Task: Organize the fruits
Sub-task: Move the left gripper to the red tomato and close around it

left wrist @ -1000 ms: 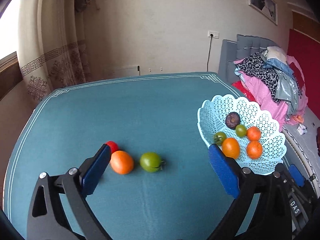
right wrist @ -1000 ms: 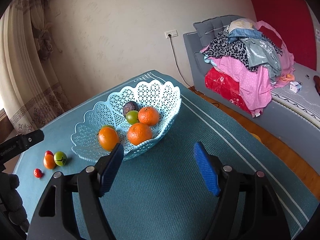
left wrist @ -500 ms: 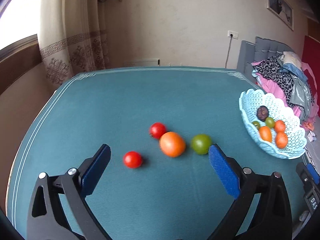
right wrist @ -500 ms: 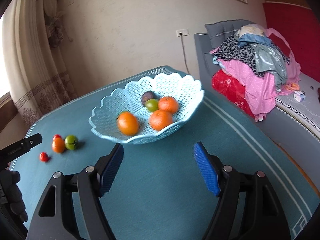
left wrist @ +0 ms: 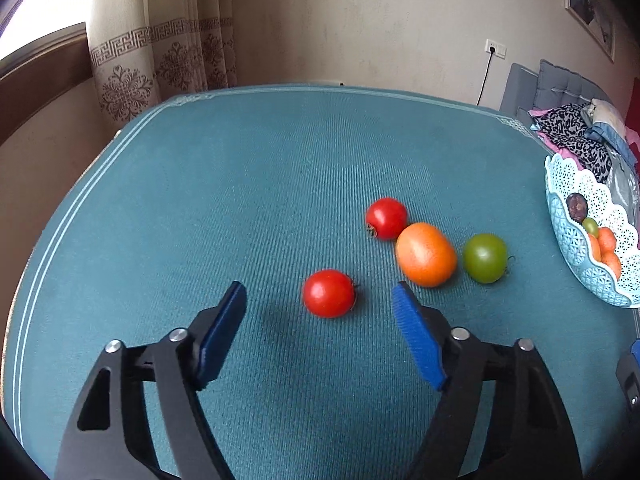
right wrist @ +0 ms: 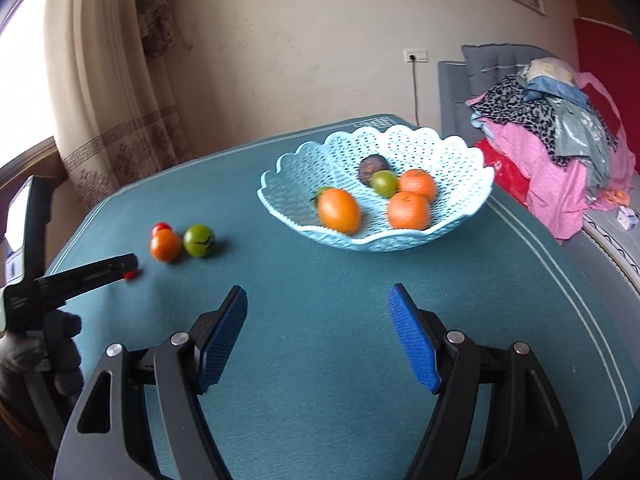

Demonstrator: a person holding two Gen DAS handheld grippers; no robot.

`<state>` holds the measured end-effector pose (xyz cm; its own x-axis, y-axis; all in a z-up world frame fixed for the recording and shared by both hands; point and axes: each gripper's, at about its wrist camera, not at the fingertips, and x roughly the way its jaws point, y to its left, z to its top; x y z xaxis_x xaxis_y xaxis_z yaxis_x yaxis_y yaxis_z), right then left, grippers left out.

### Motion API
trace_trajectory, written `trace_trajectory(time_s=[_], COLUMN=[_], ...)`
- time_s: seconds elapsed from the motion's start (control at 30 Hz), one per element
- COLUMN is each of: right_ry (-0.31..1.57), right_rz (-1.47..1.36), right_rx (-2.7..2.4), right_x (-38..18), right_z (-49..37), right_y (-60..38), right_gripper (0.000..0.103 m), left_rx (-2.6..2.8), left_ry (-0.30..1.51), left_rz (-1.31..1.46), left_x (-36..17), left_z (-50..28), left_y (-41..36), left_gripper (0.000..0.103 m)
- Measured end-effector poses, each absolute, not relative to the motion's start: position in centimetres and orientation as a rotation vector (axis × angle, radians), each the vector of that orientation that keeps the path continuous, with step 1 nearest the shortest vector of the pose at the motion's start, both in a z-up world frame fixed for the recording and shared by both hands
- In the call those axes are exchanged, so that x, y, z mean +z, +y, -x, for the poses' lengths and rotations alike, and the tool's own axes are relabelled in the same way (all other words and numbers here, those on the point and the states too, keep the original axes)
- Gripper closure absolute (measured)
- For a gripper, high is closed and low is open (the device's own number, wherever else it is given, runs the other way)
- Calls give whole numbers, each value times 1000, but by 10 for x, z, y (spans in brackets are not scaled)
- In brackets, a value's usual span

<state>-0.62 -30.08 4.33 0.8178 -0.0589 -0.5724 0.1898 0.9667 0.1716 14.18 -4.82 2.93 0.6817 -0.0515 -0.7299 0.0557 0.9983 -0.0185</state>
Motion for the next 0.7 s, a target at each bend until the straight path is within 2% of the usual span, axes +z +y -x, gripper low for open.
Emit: trace_trajectory(time_s=[0.17, 0.3, 0.7], right_ry=[642, 687, 772], right_rz=[-204, -177, -129], right_rx=[-75, -16, 146], right_x=[40, 37, 35], right_z=[-3, -13, -74], right_y=[-287, -273, -235], right_gripper=[30, 30, 30], left_rx=[-76, -109, -86], left_ry=[851, 847, 744], left_rz=[18, 35, 29], left_x=[23, 23, 34], left_z=[-152, -151, -131], left_y=[-46, -44, -38], left_gripper=[49, 73, 74])
